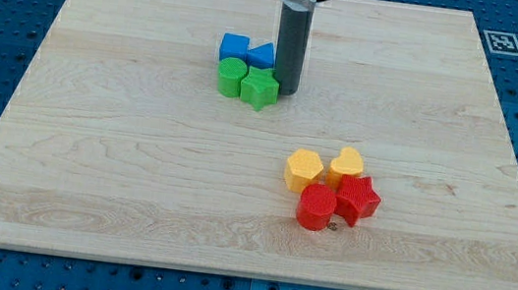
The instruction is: Move green star slightly towards left
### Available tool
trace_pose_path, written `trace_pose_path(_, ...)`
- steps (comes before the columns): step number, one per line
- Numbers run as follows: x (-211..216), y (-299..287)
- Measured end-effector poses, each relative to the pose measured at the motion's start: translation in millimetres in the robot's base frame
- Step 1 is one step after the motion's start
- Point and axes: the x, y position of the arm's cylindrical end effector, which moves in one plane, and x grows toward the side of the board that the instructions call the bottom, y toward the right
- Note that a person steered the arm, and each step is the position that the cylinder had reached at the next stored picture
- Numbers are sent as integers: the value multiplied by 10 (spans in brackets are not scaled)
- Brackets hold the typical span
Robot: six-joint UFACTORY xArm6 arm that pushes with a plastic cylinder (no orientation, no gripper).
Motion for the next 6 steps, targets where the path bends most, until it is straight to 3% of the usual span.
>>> trace_pose_path(6,280,-210)
